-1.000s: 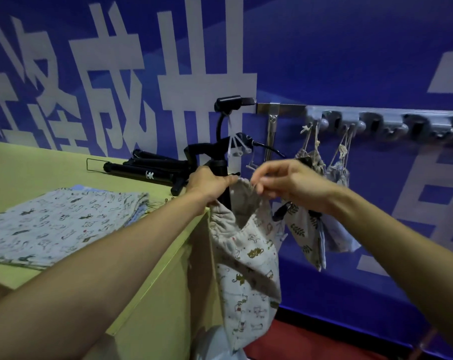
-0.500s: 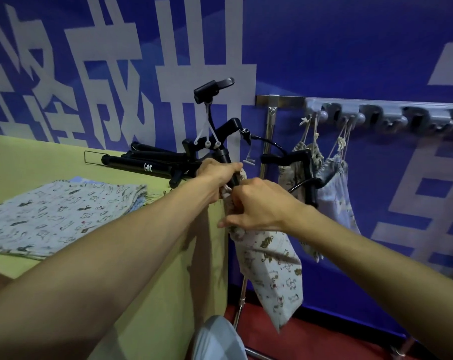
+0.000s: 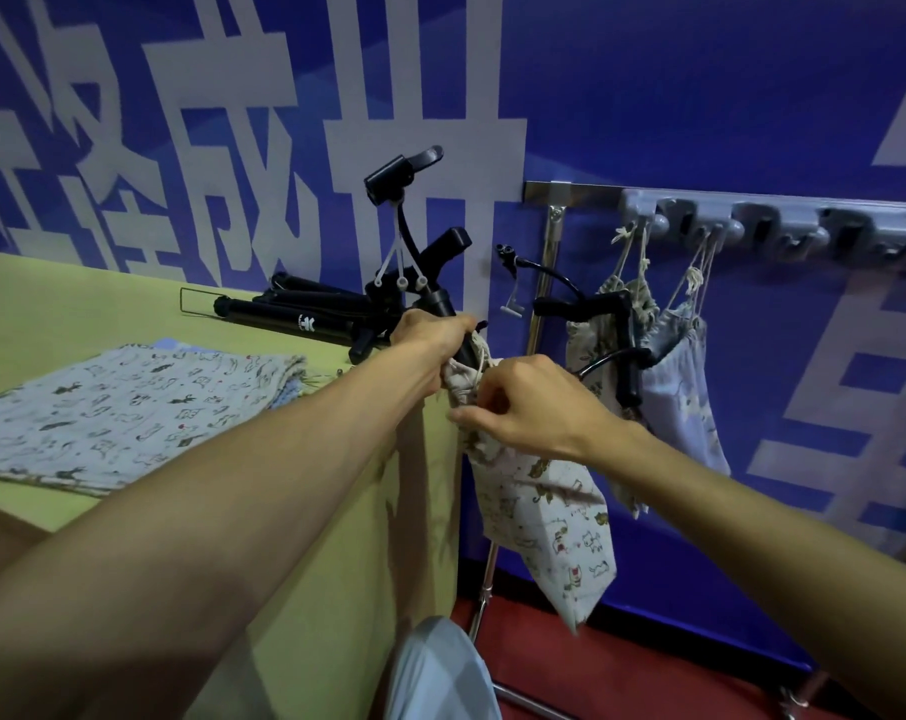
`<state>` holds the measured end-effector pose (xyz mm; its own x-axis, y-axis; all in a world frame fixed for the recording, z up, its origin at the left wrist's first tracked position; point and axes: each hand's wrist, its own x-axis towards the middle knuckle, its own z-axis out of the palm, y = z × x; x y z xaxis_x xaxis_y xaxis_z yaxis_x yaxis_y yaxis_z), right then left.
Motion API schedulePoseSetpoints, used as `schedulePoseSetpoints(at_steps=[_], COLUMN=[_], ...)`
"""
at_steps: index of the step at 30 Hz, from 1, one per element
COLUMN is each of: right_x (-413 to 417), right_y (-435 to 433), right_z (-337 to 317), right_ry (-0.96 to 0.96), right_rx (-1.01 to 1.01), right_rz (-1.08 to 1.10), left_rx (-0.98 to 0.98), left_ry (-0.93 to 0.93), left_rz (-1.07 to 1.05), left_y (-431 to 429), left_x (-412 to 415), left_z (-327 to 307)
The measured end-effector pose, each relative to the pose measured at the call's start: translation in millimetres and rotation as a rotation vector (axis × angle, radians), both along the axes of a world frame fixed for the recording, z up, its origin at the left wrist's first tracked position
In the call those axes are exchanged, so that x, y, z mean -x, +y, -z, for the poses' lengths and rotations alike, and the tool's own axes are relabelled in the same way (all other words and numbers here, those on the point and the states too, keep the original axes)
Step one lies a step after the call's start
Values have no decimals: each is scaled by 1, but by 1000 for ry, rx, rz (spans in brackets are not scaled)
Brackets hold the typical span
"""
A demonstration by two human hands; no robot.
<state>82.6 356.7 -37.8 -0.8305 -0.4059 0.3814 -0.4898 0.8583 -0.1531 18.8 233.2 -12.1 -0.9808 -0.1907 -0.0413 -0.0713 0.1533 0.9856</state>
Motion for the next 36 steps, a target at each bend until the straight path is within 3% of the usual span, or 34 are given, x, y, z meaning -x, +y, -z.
schedulePoseSetpoints(at_steps=[4, 6, 10, 12, 14, 20, 25, 27, 31, 36], right_x=[-5, -3, 4, 5, 8, 12, 11, 11, 7, 6], right_y=[-9, -7, 8, 19, 29, 46, 47, 47, 50, 54], right_z=[1, 0, -13, -23, -33, -44, -55, -58, -66, -61], right_ry=[92, 66, -450, -613, -606, -529, -577, -588, -537, -677], right_rx=[-139, -62, 461, 741, 888, 1020, 1270, 1269, 1073, 1370], right_rz=[3, -46, -230, -320, -313, -277, -340, -341, -165, -202], left_rx=[-8, -2, 25, 40, 78, 119, 103, 85, 103, 153], left_ry=[-17, -16, -13, -26, -27, 30, 50, 29, -84, -23], left_rz=[15, 13, 15, 15, 43, 143, 255, 270, 298, 213], left_y=[-1, -4, -13, -15, -16, -10, -5, -2, 1, 2], left_x=[-3, -3, 1, 1, -1, -4, -9, -10, -8, -2], left_z=[-2, -3, 2, 5, 11, 19, 20, 22, 27, 26])
